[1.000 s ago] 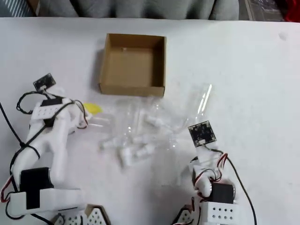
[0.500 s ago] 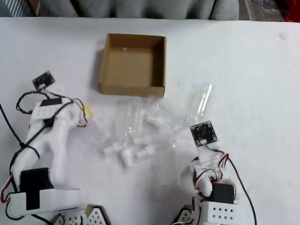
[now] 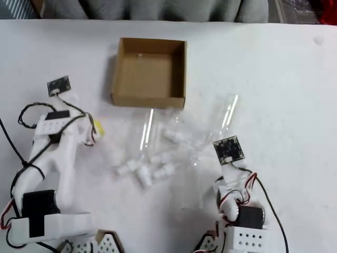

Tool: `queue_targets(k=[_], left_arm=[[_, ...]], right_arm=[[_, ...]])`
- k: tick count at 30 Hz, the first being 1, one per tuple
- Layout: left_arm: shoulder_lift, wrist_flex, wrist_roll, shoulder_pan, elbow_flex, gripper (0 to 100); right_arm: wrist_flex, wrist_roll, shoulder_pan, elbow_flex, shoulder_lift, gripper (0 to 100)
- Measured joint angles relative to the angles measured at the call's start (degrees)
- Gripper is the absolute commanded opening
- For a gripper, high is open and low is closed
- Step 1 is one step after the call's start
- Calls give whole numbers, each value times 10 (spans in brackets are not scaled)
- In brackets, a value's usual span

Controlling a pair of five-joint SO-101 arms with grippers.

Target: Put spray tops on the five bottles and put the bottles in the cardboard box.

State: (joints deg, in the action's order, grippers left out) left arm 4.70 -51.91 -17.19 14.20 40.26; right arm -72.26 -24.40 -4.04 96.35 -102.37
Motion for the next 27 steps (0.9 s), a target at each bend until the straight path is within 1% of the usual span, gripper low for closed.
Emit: queue_targets(k=[2,4,11,15,19,24,27], left_arm=[[0,-2,1,1,0,376],[-2,-36,2,3,-4,391],[-2,-127,2,1,-16,344],[-2,-138,2,2,-18,316],[-2,-135,2,-1,-18,238],[-11,-81,2,-11,-18,100],[-31,-61,4,-18,-25,46]], right_arm=[[0,0,0,0,0,17],[0,0,0,0,0,17],[0,0,0,0,0,17],[0,0,0,0,0,17],[0,0,0,0,0,17],[0,0,0,0,0,17],[0,0,0,0,0,17]])
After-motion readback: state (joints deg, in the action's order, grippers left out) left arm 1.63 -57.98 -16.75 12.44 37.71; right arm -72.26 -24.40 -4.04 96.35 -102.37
